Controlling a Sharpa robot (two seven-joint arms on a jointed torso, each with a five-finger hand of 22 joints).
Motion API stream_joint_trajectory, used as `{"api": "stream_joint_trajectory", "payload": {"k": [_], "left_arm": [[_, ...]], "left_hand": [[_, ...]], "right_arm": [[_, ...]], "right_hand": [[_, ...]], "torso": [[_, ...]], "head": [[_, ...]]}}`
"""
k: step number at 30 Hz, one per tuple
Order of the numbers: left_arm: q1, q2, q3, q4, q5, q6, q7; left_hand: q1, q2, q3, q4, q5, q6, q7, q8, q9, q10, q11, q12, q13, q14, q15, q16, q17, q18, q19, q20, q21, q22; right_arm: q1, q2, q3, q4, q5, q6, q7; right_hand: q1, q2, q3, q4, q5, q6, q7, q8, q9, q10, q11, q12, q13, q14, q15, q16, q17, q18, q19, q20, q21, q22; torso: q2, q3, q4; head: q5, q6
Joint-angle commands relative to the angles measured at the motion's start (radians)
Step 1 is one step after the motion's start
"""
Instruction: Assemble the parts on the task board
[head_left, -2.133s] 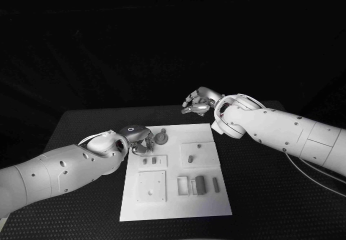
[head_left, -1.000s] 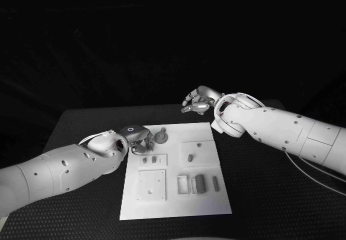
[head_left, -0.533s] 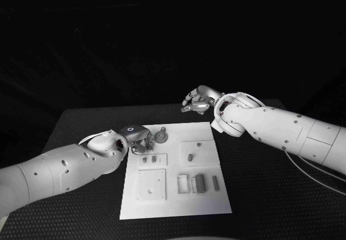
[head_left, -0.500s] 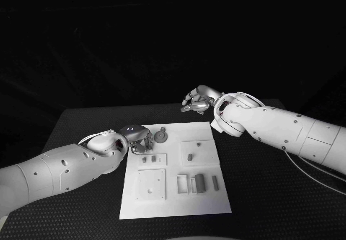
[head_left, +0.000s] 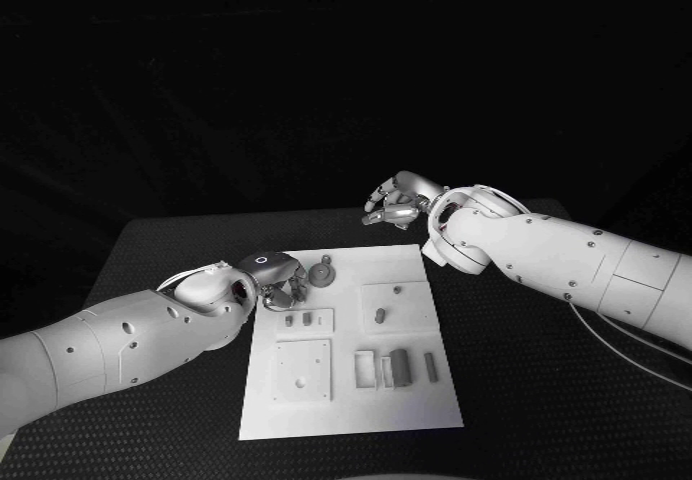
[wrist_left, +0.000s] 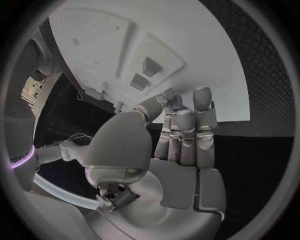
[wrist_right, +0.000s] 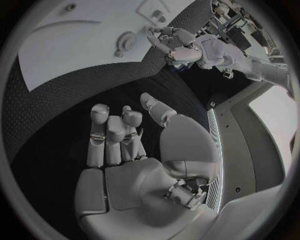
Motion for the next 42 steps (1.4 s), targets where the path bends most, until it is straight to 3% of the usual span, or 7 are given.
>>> {"api": "stream_joint_trajectory", "payload": {"k": [1,28,33,42], "left_arm": [[-0.003,0.003,-0.001,0.002,0.007,-0.008,0.017],[-0.003,0.003,-0.002,-0.003,0.009,0.005,-0.002],[-0.003,0.002,-0.002,-0.005,0.012,0.001,-0.015],[-0.003,0.001,-0.002,-0.005,0.015,-0.006,-0.014]], "left_hand": [[-0.011,0.001,-0.010,0.000,-0.001,-0.010,0.003,-0.008,-0.003,-0.006,0.005,-0.009,0.000,-0.009,0.002,-0.007,-0.001,0.065,-0.005,-0.005,-0.005,0.012],[-0.011,-0.012,-0.019,-0.001,-0.001,-0.023,0.009,-0.015,-0.007,-0.018,0.009,-0.016,0.000,-0.018,0.007,-0.005,0.001,0.064,-0.011,-0.002,-0.012,0.013],[-0.019,-0.030,-0.029,0.002,0.000,-0.069,0.022,-0.039,-0.018,-0.023,0.012,-0.016,0.001,-0.020,0.009,-0.002,0.003,0.066,-0.009,0.000,-0.015,0.014],[-0.027,-0.043,-0.037,0.004,0.001,-0.114,0.022,-0.060,-0.025,-0.029,0.013,-0.016,0.003,-0.023,0.011,-0.001,0.004,0.068,-0.008,0.002,-0.019,0.014]], "right_arm": [[0.000,0.000,0.000,0.000,-0.001,0.008,0.006],[0.000,-0.001,0.000,0.001,-0.001,0.008,0.006],[0.000,0.000,0.000,0.001,-0.001,0.010,0.006],[0.000,0.000,0.000,0.000,-0.001,0.011,0.006]], "right_hand": [[-0.009,0.001,0.002,0.006,-0.002,-0.001,0.007,-0.005,0.001,-0.007,0.001,0.005,0.001,0.007,0.002,-0.004,0.001,0.020,-0.001,-0.006,-0.002,0.012],[-0.009,0.000,0.002,0.006,-0.002,-0.002,0.007,-0.005,0.001,-0.007,0.001,0.006,0.001,0.007,0.002,-0.004,0.001,0.020,-0.001,-0.006,-0.002,0.012],[-0.009,0.001,0.002,0.006,-0.002,-0.002,0.007,-0.005,0.001,-0.007,0.001,0.006,0.001,0.007,0.002,-0.004,0.001,0.020,-0.001,-0.006,-0.002,0.012],[-0.009,0.001,0.002,0.006,-0.002,-0.002,0.007,-0.005,0.001,-0.007,0.001,0.006,0.001,0.007,0.002,-0.004,0.001,0.020,-0.001,-0.006,-0.002,0.012]], "torso": [[0.000,-0.0003,0.0000],[0.000,-0.0005,-0.0001],[0.000,0.0001,-0.0005],[0.000,-0.0002,-0.0003]], "head": [[0.000,0.001],[0.000,0.001],[0.001,0.001],[0.000,0.000]]}}
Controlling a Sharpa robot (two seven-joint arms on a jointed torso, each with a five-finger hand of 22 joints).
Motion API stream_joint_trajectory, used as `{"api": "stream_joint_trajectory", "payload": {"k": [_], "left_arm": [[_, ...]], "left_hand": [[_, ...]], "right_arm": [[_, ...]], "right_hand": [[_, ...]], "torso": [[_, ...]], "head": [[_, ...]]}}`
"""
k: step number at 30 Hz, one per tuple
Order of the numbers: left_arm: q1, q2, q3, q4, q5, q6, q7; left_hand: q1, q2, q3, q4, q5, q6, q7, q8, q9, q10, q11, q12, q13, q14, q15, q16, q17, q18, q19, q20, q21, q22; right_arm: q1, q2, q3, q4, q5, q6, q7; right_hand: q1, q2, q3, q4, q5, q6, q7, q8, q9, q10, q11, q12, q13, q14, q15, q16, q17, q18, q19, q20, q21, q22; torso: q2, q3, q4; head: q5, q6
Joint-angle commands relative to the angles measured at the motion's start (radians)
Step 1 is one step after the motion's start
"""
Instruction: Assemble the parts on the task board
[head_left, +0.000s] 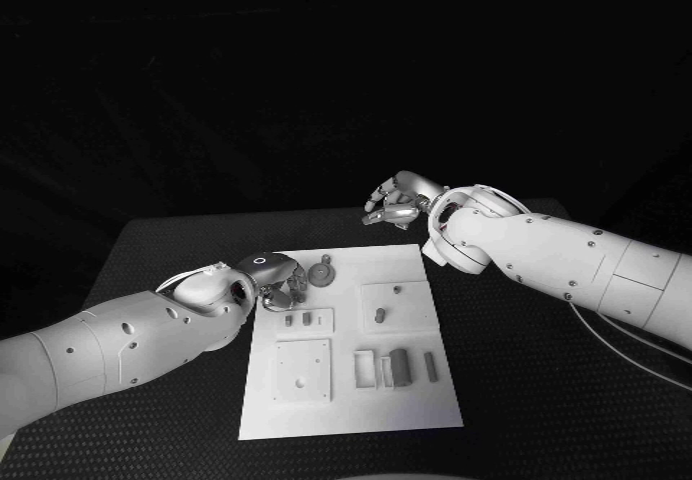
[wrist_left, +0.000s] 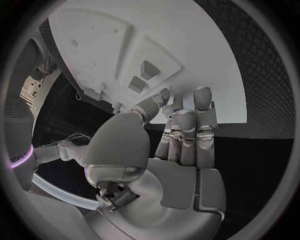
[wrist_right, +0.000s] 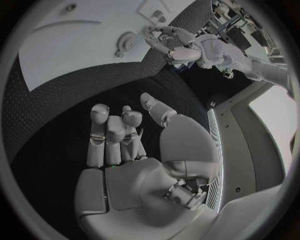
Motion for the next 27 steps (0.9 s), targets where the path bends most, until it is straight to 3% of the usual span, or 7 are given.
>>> {"api": "stream_joint_trajectory", "payload": {"k": [1,5,10,27], "left_arm": [[0.000,0.001,0.000,0.002,0.007,-0.007,-0.003],[0.000,0.000,0.000,0.001,0.007,-0.001,-0.008],[0.000,-0.002,0.000,-0.001,0.007,0.002,-0.011],[0.000,-0.019,0.000,0.011,0.008,-0.009,-0.015]], "left_hand": [[0.000,-0.009,-0.005,0.000,0.001,-0.018,0.000,-0.009,-0.003,-0.007,-0.002,-0.005,0.002,-0.008,-0.002,-0.001,0.002,0.078,0.003,0.003,-0.005,0.015],[0.001,-0.008,-0.005,0.000,0.002,-0.025,0.000,-0.011,-0.004,-0.007,-0.002,-0.004,0.002,-0.008,-0.002,-0.001,0.002,0.078,0.003,0.003,-0.006,0.015],[0.003,-0.006,-0.001,0.002,0.030,-0.027,0.004,-0.008,-0.001,-0.009,-0.001,-0.004,0.003,-0.009,-0.001,-0.001,0.002,0.079,0.003,0.004,-0.008,0.016],[0.005,-0.014,-0.008,-0.003,0.031,-0.031,0.010,-0.005,0.002,-0.012,0.000,-0.004,0.006,-0.011,0.000,0.000,0.002,0.080,0.004,0.005,-0.011,0.017]], "right_arm": [[0.000,0.001,0.000,0.001,-0.001,0.010,0.006],[0.000,0.001,0.000,0.000,-0.001,0.010,0.006],[0.000,0.001,0.000,0.000,-0.001,0.010,0.006],[-0.001,0.001,0.000,-0.001,-0.001,0.010,0.007]], "right_hand": [[-0.009,0.001,0.002,0.006,-0.002,-0.002,0.007,-0.005,0.001,-0.005,-0.001,0.006,0.001,0.007,0.002,-0.004,0.002,0.020,0.001,-0.009,-0.002,0.013],[-0.009,0.001,0.002,0.007,-0.002,-0.002,0.007,-0.005,0.001,-0.005,-0.001,0.006,0.001,0.007,0.002,-0.004,0.002,0.020,0.001,-0.009,-0.002,0.013],[-0.009,0.001,0.002,0.007,-0.002,-0.002,0.007,-0.005,0.001,-0.005,-0.001,0.006,0.001,0.007,0.002,-0.004,0.002,0.020,0.001,-0.009,-0.002,0.013],[-0.009,0.001,0.002,0.006,-0.002,-0.002,0.007,-0.006,0.001,-0.005,-0.001,0.006,0.001,0.007,0.002,-0.004,0.002,0.020,0.001,-0.009,-0.002,0.013]], "torso": [[0.000,-0.0004,0.0000],[0.000,0.0001,-0.0003],[0.000,0.0000,0.0000],[0.000,0.0012,-0.0002]], "head": [[0.000,0.000],[0.001,0.001],[0.000,0.001],[0.001,0.004]]}}
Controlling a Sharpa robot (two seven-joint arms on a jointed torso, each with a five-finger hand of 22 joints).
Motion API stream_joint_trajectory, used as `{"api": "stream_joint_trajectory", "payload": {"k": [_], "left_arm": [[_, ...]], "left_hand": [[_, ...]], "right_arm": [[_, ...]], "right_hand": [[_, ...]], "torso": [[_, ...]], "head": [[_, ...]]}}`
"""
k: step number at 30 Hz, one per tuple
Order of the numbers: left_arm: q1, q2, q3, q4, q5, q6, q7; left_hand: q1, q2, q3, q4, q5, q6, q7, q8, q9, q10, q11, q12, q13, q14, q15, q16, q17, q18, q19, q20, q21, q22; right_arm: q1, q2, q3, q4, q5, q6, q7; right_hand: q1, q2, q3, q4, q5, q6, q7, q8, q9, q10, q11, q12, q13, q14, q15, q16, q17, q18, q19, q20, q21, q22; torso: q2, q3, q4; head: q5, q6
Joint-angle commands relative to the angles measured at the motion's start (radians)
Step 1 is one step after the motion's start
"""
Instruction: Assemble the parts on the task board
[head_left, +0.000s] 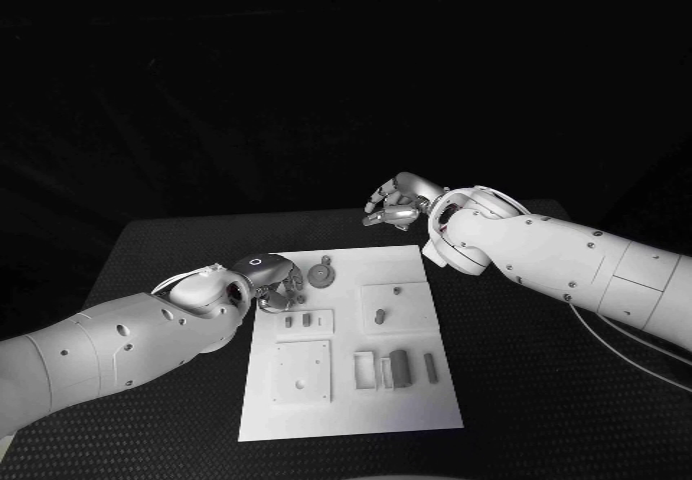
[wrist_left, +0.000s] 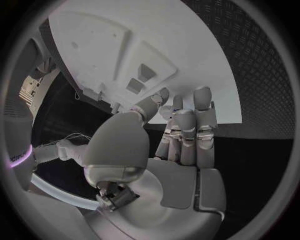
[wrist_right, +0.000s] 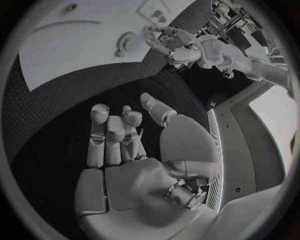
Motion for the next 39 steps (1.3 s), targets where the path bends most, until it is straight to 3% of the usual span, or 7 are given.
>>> {"api": "stream_joint_trajectory", "payload": {"k": [1,11,39], "left_arm": [[0.000,-0.004,0.000,0.003,0.004,-0.009,-0.007],[0.000,-0.008,0.001,0.003,0.013,-0.049,0.005],[0.000,-0.001,0.001,0.008,0.045,-0.081,0.029]], "left_hand": [[0.009,0.002,0.002,-0.002,0.005,0.002,0.001,0.003,0.002,-0.006,-0.001,-0.004,0.002,-0.004,0.000,0.000,0.001,0.080,0.004,0.005,-0.007,0.017],[0.014,0.023,0.014,0.005,0.006,0.010,0.002,0.011,0.006,-0.001,-0.002,-0.001,0.006,0.000,0.000,0.002,0.002,0.080,0.009,0.005,-0.007,0.017],[0.010,0.025,0.019,0.009,0.013,0.022,0.005,0.020,0.010,0.007,-0.003,0.001,0.011,0.005,-0.002,0.003,0.002,0.081,0.014,0.003,-0.006,0.018]], "right_arm": [[-0.001,0.000,0.000,0.001,-0.001,0.009,0.007],[-0.001,0.000,0.000,0.001,-0.001,0.010,0.006],[-0.002,-0.001,0.000,0.000,-0.001,0.010,0.006]], "right_hand": [[-0.009,0.001,0.002,0.006,-0.002,-0.002,0.007,-0.006,0.002,-0.006,-0.001,0.006,0.001,0.007,0.002,-0.004,0.001,0.020,-0.001,-0.007,-0.002,0.013],[-0.009,0.001,0.002,0.006,-0.002,-0.002,0.007,-0.006,0.002,-0.006,-0.001,0.006,0.001,0.007,0.002,-0.004,0.001,0.020,-0.001,-0.007,-0.002,0.013],[-0.010,0.001,0.002,0.007,-0.002,-0.002,0.007,-0.006,0.002,-0.006,-0.001,0.006,0.001,0.007,0.002,-0.004,0.001,0.020,-0.001,-0.007,-0.002,0.013]], "torso": [[0.000,0.0012,0.0003],[0.000,0.0000,0.0008],[0.000,-0.0004,0.0005]], "head": [[0.000,0.001],[0.000,0.004],[0.000,0.002]]}}
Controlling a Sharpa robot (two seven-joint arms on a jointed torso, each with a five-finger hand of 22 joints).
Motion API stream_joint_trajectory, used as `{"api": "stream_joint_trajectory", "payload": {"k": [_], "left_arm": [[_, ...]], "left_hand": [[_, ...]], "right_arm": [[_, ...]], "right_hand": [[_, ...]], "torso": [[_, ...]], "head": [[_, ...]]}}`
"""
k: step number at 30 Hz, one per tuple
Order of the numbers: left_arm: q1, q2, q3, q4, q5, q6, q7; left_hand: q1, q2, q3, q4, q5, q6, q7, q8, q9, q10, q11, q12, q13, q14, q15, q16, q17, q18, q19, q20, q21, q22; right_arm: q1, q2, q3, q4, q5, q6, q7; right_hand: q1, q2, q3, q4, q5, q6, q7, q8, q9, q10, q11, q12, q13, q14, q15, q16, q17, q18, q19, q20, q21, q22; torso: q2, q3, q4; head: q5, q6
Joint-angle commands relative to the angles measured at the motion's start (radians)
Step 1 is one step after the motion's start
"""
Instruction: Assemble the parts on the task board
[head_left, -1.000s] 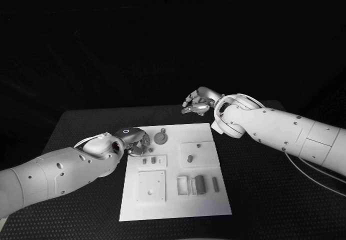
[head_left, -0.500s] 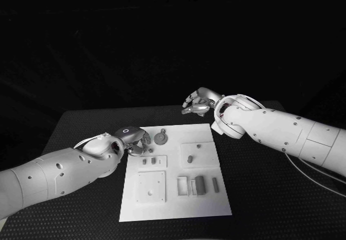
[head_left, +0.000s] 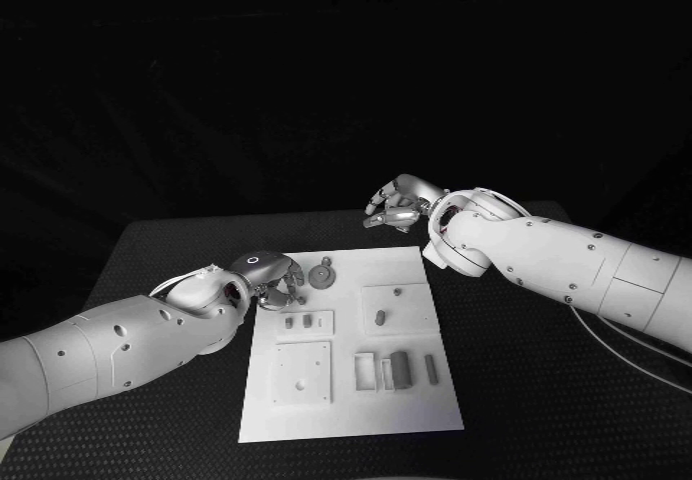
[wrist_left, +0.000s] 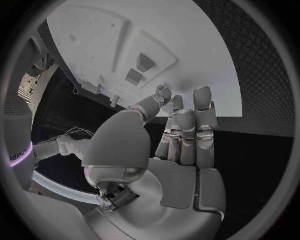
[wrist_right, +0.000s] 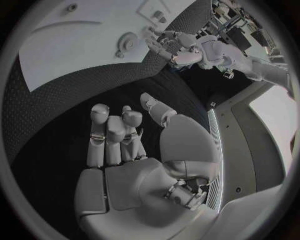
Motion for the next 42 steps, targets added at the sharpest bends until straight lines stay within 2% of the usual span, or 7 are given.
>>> {"api": "stream_joint_trajectory", "payload": {"k": [1,14,31,35,42], "left_arm": [[0.000,0.004,0.000,0.003,0.010,-0.015,0.013],[0.000,0.007,0.000,0.005,0.017,-0.012,0.010],[0.000,0.002,0.000,0.005,0.017,-0.003,-0.002],[0.000,0.002,0.001,0.008,0.017,-0.006,-0.002],[0.001,-0.019,0.003,0.028,0.015,-0.018,-0.007]], "left_hand": [[0.000,0.007,0.008,0.001,0.006,0.014,0.002,0.010,0.003,0.010,0.000,0.001,0.002,0.005,-0.002,0.003,0.001,0.080,0.007,0.000,-0.003,0.019],[-0.001,0.008,0.008,0.001,0.006,0.017,0.002,0.012,0.004,0.009,0.001,0.000,0.003,0.005,-0.001,0.003,0.001,0.080,0.007,0.001,-0.003,0.019],[-0.001,0.008,0.009,0.001,0.006,0.017,0.003,0.012,0.004,0.009,0.001,0.000,0.004,0.005,-0.001,0.002,0.001,0.080,0.006,0.001,-0.004,0.019],[-0.002,0.007,0.010,0.000,0.006,0.015,0.003,0.011,0.003,0.006,0.002,-0.002,0.004,0.003,0.000,0.001,0.000,0.080,0.005,0.001,-0.005,0.018],[0.000,0.000,0.012,-0.003,0.009,0.015,0.004,0.012,0.004,0.000,0.003,-0.004,0.005,-0.002,0.001,-0.003,-0.001,0.079,-0.001,0.003,-0.009,0.018]], "right_arm": [[-0.001,0.000,0.000,0.000,-0.001,0.010,0.006],[-0.001,0.001,0.000,-0.002,-0.001,0.010,0.006],[-0.002,0.001,0.000,-0.005,-0.001,0.012,0.004],[-0.002,0.001,0.000,-0.005,-0.001,0.010,0.003],[-0.002,-0.003,0.000,-0.006,-0.001,0.006,0.002]], "right_hand": [[-0.010,0.001,-0.001,0.004,-0.002,-0.002,0.007,-0.006,0.001,-0.008,0.002,0.006,0.001,0.007,0.002,-0.004,0.002,0.020,-0.001,-0.007,-0.002,0.013],[-0.010,0.001,-0.001,0.004,-0.002,-0.002,0.007,-0.006,0.001,-0.008,0.002,0.006,0.001,0.007,0.002,-0.004,0.002,0.020,-0.001,-0.007,-0.002,0.013],[-0.010,0.001,-0.001,0.005,-0.002,-0.002,0.007,-0.006,0.001,-0.008,0.002,0.006,0.001,0.007,0.002,-0.004,0.002,0.020,-0.001,-0.007,-0.002,0.013],[-0.010,0.001,-0.001,0.005,-0.002,-0.002,0.007,-0.006,0.001,-0.008,0.002,0.006,0.001,0.007,0.002,-0.004,0.002,0.020,-0.001,-0.007,-0.002,0.013],[-0.010,0.001,-0.001,0.004,-0.002,-0.002,0.007,-0.006,0.001,-0.009,0.002,0.006,0.001,0.007,0.002,-0.004,0.002,0.020,-0.001,-0.007,-0.002,0.013]], "torso": [[0.000,0.0002,-0.0003],[0.000,-0.0004,0.0003],[0.000,0.0006,-0.0005],[0.000,-0.0004,-0.0004],[-0.001,-0.0005,0.0000]], "head": [[-0.002,0.000],[-0.003,-0.002],[-0.003,-0.001],[-0.004,-0.001],[-0.003,0.001]]}}
